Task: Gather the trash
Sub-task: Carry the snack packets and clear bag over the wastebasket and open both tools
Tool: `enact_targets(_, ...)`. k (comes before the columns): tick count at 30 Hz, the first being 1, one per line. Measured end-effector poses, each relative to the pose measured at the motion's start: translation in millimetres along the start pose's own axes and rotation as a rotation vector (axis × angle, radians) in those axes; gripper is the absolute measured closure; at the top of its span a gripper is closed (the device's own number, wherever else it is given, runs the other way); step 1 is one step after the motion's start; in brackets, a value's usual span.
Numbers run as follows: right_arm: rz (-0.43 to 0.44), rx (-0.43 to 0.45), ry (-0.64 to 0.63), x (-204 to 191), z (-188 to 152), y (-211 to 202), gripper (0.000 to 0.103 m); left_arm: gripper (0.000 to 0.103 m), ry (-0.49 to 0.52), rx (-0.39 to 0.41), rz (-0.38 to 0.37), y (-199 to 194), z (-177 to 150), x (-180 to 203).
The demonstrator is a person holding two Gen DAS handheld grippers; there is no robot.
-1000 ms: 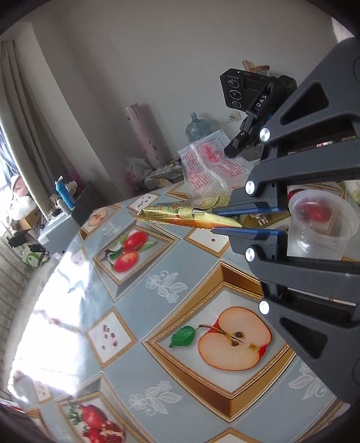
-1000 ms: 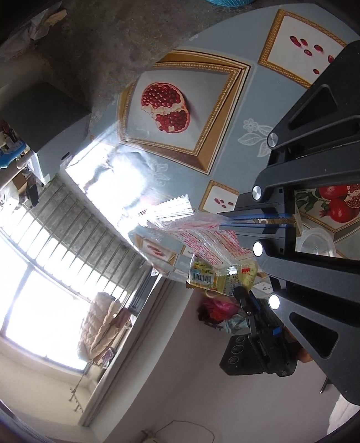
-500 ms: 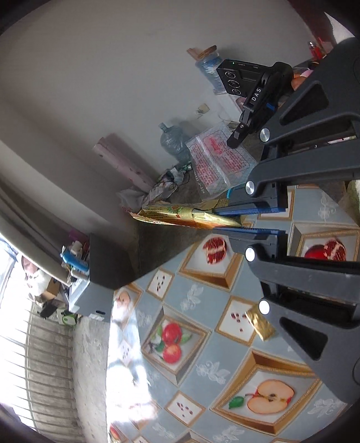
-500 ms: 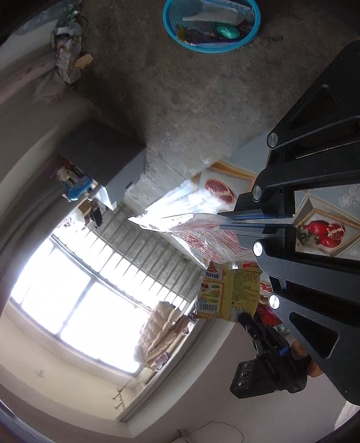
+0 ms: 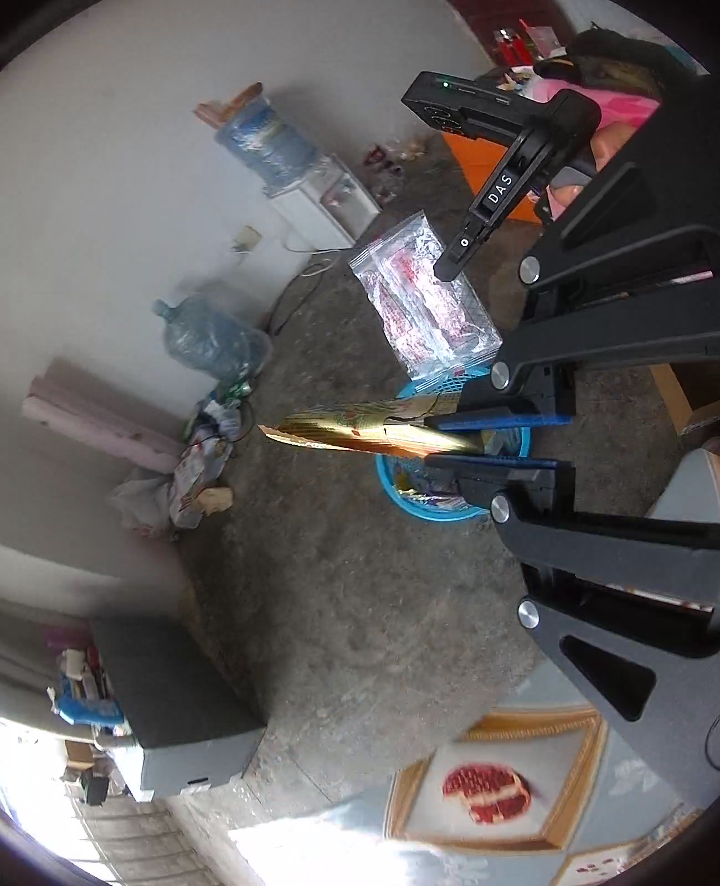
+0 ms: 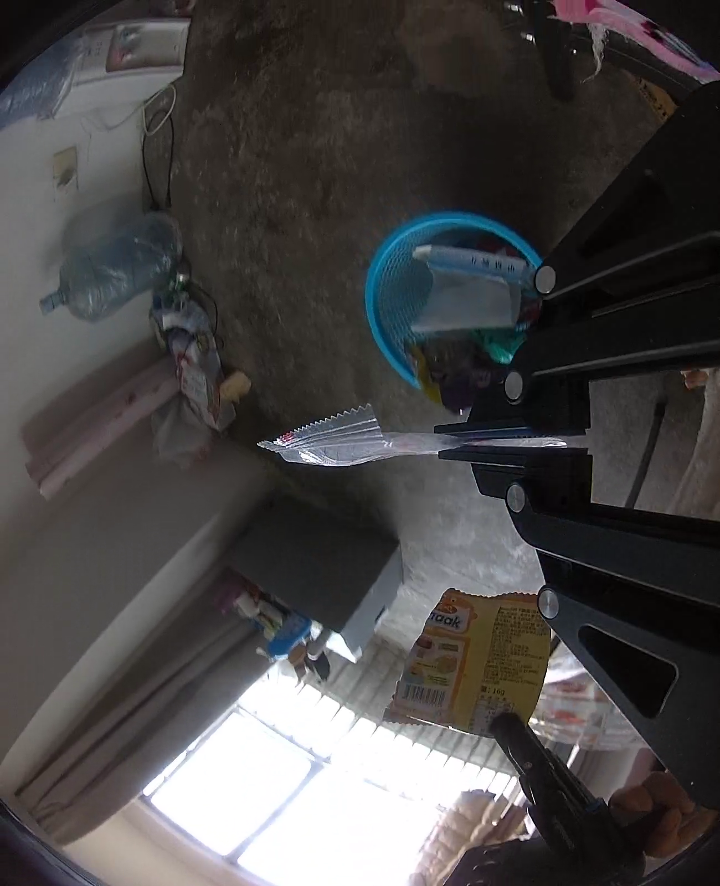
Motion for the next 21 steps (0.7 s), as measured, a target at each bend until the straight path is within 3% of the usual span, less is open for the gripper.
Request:
enact_targets(3, -0.095, -0.023, 0.042, 30.6, -5.3, 22.7, 0.1, 0.097, 0.073, -0.072, 0.03, 49.1, -1.1, 26.8)
enact_targets(9, -0.153, -0.076, 0.16, 92.8, -12.3, 75.8, 0.1, 0.096, 0.155, -0.224, 0.06, 137.0, -9.0, 50.6)
enact_targets(13, -0.121, -0.091, 0.246, 127.9, -3.7, 108.8, 0.1, 0.096, 0.147, -0.294, 0.063, 183.9, -10.2, 57.2)
enact_targets(17, -0.044, -0.084, 0.348, 158.7, 6.3, 137.7, 0.099, 0.096, 0.15, -0.315, 0.044, 215.5, -12.5, 67.4)
enact_targets(18, -0.038, -0.084, 0.374, 166.6, 5.5, 145.7, 0.099, 0.093, 0.148, -0.323, 0.041, 223.4, -13.4, 69.9)
enact_targets(21, -0.05, -0.111, 0.43, 196.3, -1.2, 173.4, 0.097, 0.071, 0.17, -0.363, 0.092, 245.3, -15.9, 76.0)
Point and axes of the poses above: each gripper's, at about its wrist camera, not at the fingertips, and y roughly the way its jaws point, x to its right, z to its top, the point moved 4 cm from there along y, roughly the way its jaws point, and after that the axes turned 14 degrees about z, right-handed, at the moved point
